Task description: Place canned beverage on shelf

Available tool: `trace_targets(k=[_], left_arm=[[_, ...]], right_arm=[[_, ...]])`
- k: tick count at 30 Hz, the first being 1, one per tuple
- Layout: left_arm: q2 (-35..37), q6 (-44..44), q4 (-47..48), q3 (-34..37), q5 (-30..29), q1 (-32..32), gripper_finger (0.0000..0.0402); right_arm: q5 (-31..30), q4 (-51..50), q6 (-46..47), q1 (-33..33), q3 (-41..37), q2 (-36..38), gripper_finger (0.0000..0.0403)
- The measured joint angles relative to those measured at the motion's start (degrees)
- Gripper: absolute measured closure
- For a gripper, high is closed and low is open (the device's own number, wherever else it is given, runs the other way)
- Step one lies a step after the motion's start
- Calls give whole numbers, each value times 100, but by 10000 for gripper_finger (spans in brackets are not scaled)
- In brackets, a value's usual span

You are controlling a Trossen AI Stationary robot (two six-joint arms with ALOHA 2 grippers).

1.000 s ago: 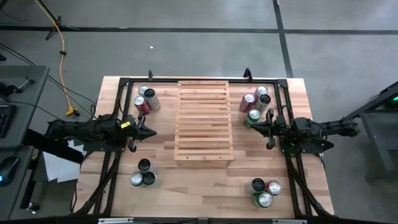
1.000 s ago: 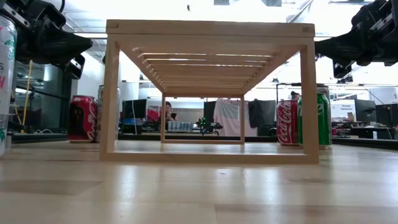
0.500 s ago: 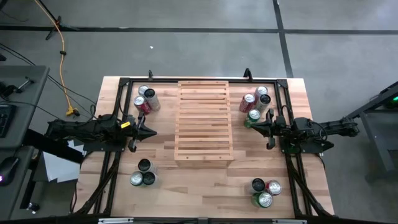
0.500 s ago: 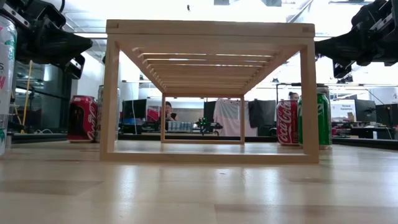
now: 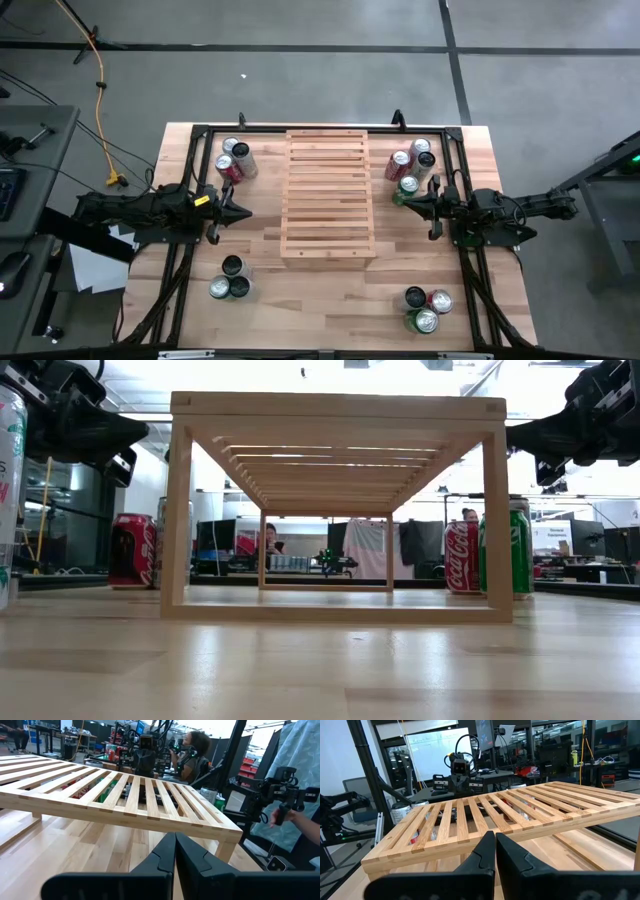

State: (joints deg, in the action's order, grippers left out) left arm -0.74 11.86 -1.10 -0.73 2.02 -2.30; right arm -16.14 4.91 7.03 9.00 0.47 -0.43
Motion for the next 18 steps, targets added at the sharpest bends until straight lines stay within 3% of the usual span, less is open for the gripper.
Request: trace_targets(k=[18], left_arm=[[-2, 0, 0, 0, -38, 0, 398]], right_arm=[[0, 0, 48, -1, -1, 1, 403]])
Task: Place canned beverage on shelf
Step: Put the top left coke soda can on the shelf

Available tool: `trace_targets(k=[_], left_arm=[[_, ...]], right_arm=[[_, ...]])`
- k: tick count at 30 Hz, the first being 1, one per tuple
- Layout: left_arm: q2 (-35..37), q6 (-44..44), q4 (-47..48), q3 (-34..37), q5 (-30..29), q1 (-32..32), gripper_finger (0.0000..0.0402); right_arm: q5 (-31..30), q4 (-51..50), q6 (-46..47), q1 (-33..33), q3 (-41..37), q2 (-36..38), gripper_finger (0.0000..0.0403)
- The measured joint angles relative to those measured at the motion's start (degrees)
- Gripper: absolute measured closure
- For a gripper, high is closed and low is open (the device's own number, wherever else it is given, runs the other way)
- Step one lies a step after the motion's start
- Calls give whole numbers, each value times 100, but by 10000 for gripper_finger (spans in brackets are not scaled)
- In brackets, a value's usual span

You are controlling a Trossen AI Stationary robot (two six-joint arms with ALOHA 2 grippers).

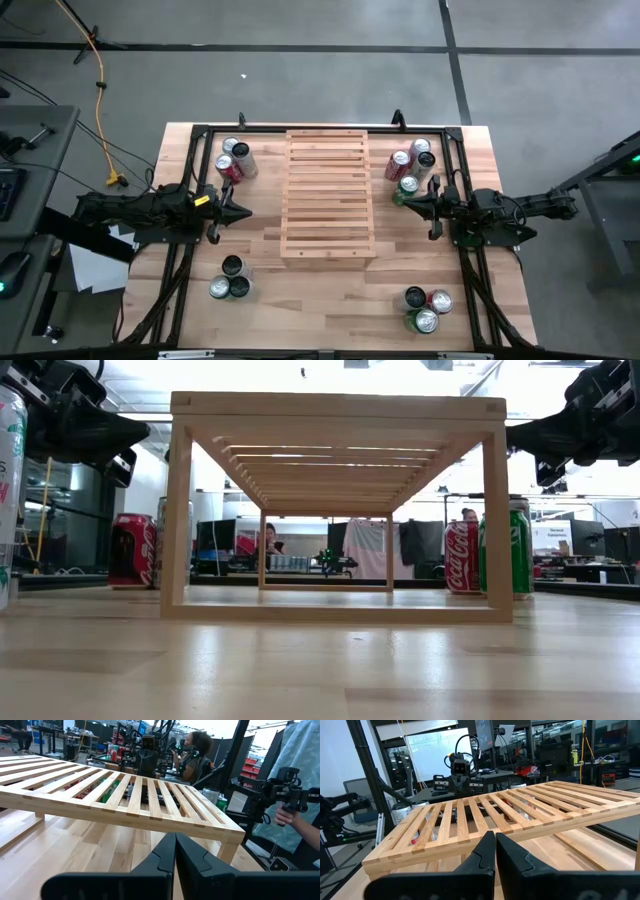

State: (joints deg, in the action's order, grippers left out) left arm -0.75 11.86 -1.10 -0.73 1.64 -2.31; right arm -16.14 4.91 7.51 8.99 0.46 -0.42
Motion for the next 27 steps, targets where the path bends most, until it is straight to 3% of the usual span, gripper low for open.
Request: trace_targets(k=[10, 19, 27], left_arm=[[0, 91, -224, 2, -649, 0, 398], [2, -435, -2498, -94, -902, 0, 398], [-458, -605, -2223, -753, -1493, 2, 395]], right_arm=[[-12, 2, 189, 1, -1, 0, 403], [-319, 55, 254, 0, 0, 1, 403], [-328, 55, 297, 0, 1, 1, 403]])
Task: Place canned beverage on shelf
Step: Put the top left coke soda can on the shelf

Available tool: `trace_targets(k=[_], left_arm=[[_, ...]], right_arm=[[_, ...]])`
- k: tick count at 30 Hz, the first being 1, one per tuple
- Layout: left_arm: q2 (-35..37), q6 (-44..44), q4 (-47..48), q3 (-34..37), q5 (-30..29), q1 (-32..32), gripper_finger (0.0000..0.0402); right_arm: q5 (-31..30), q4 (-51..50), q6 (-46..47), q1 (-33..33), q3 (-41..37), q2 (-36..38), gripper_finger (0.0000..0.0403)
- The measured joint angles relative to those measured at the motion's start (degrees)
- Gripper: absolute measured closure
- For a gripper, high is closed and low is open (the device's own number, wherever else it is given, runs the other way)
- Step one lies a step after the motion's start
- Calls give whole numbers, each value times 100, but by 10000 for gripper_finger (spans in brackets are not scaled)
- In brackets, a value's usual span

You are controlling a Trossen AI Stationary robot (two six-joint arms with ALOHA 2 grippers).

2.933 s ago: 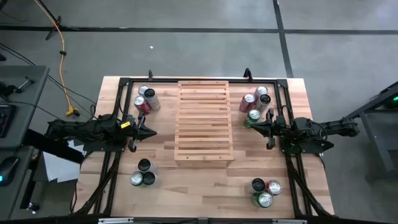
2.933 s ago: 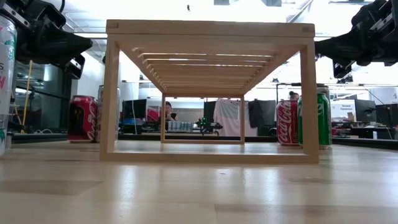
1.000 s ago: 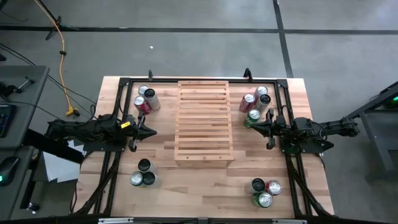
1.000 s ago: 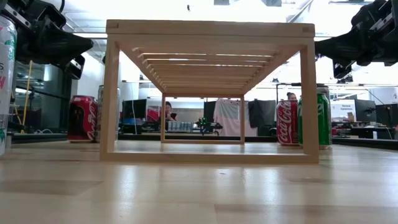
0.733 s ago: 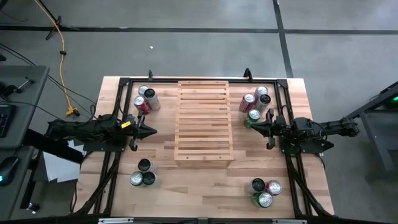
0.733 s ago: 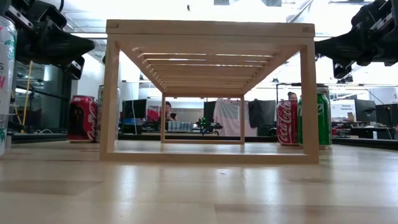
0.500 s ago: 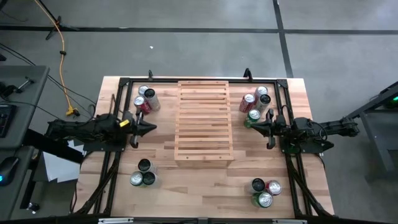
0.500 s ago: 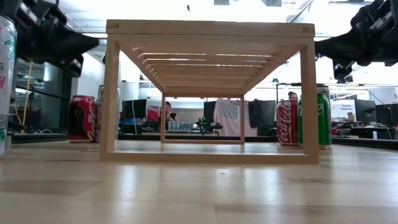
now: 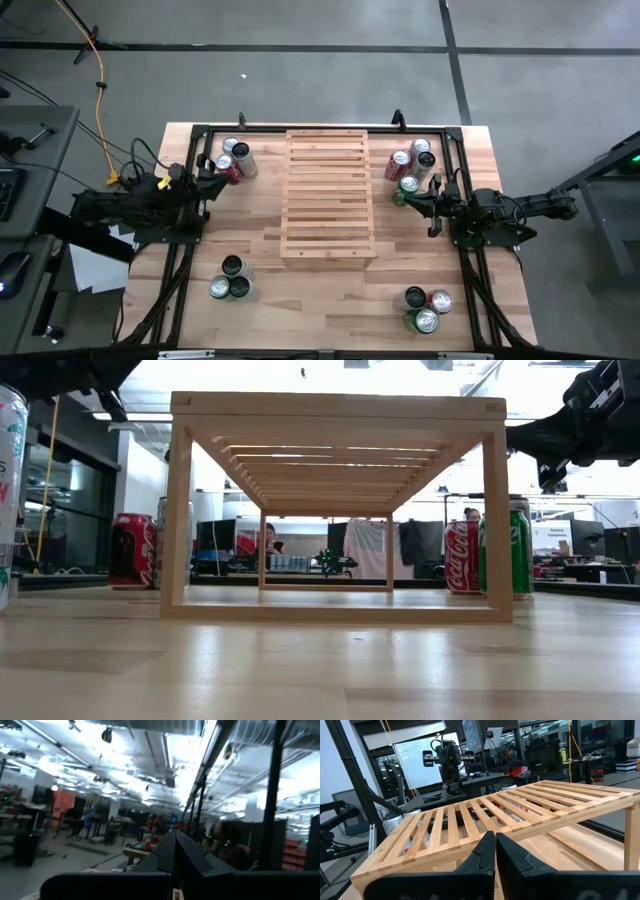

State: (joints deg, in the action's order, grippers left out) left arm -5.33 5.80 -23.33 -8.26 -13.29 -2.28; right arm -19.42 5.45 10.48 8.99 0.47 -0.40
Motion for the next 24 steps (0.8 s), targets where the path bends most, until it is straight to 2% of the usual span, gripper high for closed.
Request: trace_targets(k=[5, 12, 15, 18, 21, 24], left_arm=[[-964, -4, 15, -366, -579, 0, 365], [-2488, -219, 403, -1395, -2511, 1, 343], [-2998, -919, 1007, -2066, -2929, 15, 345], [-3514, -1157, 1983, -2840, -3564, 163, 338], [-3956, -993, 3187, -3502, -4062, 445, 314], [-4309, -454, 4149, -3897, -4113, 825, 276]], right_arm=[[2, 0, 0, 0, 0, 0, 403], [4, 2, 0, 2, 0, 0, 403], [3, 2, 0, 1, -1, 0, 403], [4, 2, 0, 2, 0, 0, 403], [5, 2, 0, 0, -2, 0, 403], [7, 0, 0, 0, 0, 0, 403]])
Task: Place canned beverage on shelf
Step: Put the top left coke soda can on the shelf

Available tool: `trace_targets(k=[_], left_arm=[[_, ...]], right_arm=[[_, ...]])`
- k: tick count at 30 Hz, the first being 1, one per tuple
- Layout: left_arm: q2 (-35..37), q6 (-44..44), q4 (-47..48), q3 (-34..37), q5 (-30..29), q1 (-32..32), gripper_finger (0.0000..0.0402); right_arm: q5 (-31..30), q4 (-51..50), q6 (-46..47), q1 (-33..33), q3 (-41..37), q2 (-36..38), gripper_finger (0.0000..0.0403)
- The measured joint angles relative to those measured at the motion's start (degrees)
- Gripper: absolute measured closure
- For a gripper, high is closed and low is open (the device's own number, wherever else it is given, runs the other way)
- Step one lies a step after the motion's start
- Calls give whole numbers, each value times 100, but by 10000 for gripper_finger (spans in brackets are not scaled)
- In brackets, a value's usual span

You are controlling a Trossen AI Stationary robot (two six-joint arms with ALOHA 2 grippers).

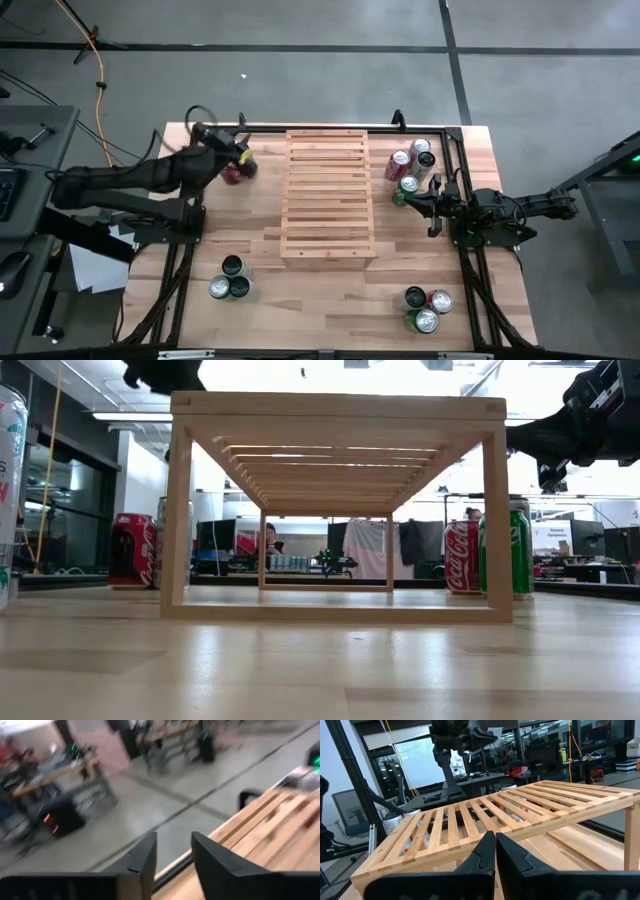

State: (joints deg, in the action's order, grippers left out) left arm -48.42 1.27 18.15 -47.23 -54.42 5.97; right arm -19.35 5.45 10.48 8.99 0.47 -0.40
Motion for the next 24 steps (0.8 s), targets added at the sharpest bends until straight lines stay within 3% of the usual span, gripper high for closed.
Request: trace_targets(k=[8, 13, 24], left_arm=[[-457, 1572, 1171, -115, 898, 1099, 159], [-604, 2130, 1565, -115, 1428, 1735, 108], [-750, 2852, 1432, 486, 1966, 2271, 91]], right_arm=[[2, -9, 0, 0, 0, 0, 403], [2, -25, -27, 1, -1, 0, 403], [2, -57, -17, 0, -1, 0, 403]])
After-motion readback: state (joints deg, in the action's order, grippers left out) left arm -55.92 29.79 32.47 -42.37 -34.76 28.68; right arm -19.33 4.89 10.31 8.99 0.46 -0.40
